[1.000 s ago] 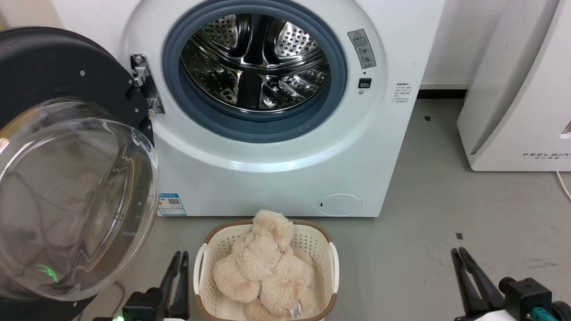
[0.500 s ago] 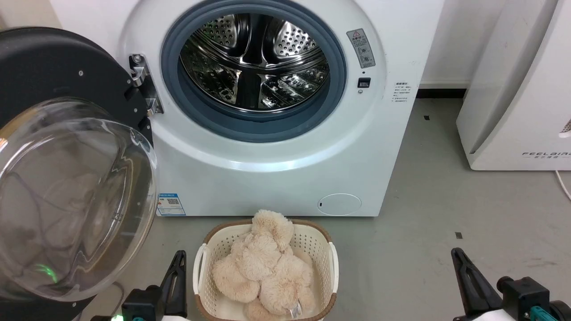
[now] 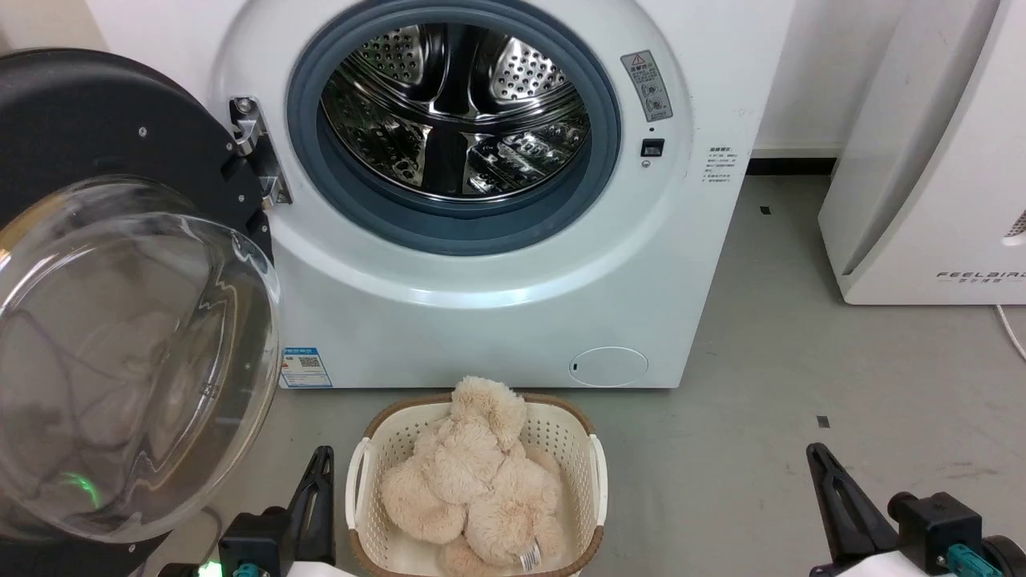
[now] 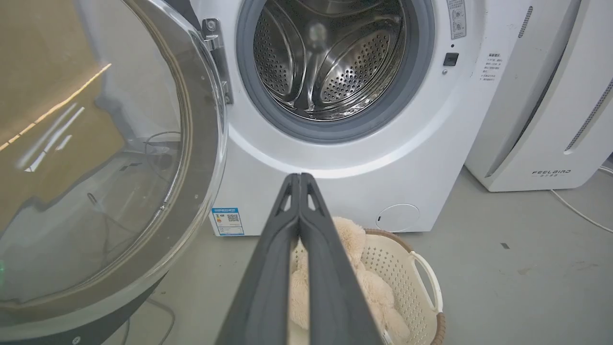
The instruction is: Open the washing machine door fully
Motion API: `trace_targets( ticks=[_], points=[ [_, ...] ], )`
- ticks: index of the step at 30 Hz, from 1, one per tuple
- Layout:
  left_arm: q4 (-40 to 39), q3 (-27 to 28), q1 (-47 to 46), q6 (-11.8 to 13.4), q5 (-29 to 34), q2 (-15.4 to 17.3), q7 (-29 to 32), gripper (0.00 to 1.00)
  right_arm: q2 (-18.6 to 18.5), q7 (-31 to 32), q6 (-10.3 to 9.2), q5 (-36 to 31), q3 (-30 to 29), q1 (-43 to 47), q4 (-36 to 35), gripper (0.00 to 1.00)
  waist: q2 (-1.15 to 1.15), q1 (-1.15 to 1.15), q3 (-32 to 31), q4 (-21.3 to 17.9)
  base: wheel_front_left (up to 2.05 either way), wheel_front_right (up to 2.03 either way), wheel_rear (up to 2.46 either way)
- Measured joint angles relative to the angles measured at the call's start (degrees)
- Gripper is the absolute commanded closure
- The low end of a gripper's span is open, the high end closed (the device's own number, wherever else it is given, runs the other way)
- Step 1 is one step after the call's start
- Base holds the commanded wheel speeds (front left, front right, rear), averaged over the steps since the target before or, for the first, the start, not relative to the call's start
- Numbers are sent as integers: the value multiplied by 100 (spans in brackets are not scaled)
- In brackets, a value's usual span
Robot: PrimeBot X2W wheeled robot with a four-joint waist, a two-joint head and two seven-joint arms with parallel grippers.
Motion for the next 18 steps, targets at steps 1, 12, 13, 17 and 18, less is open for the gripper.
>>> trace_targets(
  ticks=[1, 12, 13, 17, 18],
  points=[
    [-10, 5, -1, -7, 20, -3, 24, 100, 0, 8, 0, -1, 2, -9, 0, 100, 0, 0, 1, -1, 0, 0, 0],
    [-68, 67, -36, -49, 82, -31, 141, 100, 0, 60, 0, -16, 32, -74, -7, 100, 0, 0, 6, -12, 0, 0, 0],
    [-74, 74, -51, -64, 83, -32, 164, 100, 0, 63, 0, -18, 35, -77, -7, 100, 0, 0, 7, -13, 0, 0, 0],
    [-96, 100, -86, -89, 127, -47, 209, 100, 0, 68, 0, -19, 45, -91, -13, 100, 0, 0, 9, -17, 0, 0, 0],
    [-100, 109, -86, -90, 133, -49, 230, 100, 0, 69, 0, -19, 47, -93, -14, 100, 0, 0, 10, -18, 0, 0, 0]
  ],
)
